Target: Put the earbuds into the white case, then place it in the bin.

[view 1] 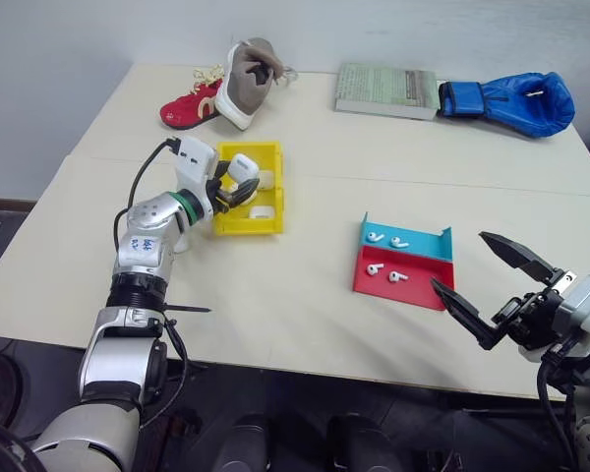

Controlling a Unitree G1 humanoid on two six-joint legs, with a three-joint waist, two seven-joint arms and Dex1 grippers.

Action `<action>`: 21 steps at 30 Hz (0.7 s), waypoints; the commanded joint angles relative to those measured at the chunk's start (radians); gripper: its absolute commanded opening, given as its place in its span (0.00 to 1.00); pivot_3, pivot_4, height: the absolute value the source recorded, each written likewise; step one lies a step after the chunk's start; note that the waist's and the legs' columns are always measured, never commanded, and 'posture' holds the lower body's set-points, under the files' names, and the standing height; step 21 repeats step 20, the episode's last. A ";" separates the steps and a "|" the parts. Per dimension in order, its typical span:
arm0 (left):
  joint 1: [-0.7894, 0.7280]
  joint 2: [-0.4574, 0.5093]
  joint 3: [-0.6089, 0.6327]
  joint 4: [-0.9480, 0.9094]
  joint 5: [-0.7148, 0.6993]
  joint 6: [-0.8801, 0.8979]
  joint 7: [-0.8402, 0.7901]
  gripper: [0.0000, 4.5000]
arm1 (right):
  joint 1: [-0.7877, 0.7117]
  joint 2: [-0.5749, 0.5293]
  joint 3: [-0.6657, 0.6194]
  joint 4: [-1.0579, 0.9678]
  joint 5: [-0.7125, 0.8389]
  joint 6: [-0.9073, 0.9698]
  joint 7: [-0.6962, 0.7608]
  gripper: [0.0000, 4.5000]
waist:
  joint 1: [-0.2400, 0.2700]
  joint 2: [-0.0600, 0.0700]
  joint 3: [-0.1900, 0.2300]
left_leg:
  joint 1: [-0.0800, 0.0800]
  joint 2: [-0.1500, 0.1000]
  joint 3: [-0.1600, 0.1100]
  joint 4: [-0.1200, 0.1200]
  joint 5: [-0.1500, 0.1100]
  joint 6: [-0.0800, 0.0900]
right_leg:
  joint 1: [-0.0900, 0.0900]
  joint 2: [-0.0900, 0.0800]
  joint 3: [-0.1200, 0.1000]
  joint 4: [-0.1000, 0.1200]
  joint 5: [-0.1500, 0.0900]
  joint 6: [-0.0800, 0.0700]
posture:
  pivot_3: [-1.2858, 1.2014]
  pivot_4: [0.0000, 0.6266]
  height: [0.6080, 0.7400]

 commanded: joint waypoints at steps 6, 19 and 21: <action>0.183 0.190 0.102 -0.363 -0.149 0.014 -0.226 0.99 | 0.046 -0.123 -0.087 0.093 0.054 -0.055 0.155 1.00 | -0.019 0.000 0.000 | 0.000 0.001 0.001 0.000 0.000 0.000 | -0.001 0.000 0.002 0.001 0.000 0.000 | 0.52 0.24 1.00; 0.967 0.571 0.456 -0.542 -0.170 -0.153 -0.570 0.99 | -0.028 -0.398 -0.155 0.540 0.044 -0.198 0.581 1.00 | -0.020 0.000 0.000 | 0.005 0.003 0.000 -0.002 -0.001 0.002 | 0.004 -0.003 0.007 -0.009 -0.001 -0.002 | 0.52 0.24 1.00; 1.005 0.563 0.480 -0.554 -0.180 -0.155 -0.576 0.99 | -0.038 -0.402 -0.144 0.567 0.038 -0.215 0.603 1.00 | -0.020 0.000 0.000 | 0.005 0.003 0.000 -0.002 -0.002 0.003 | 0.004 -0.003 0.007 -0.009 -0.001 -0.002 | 0.52 0.24 1.00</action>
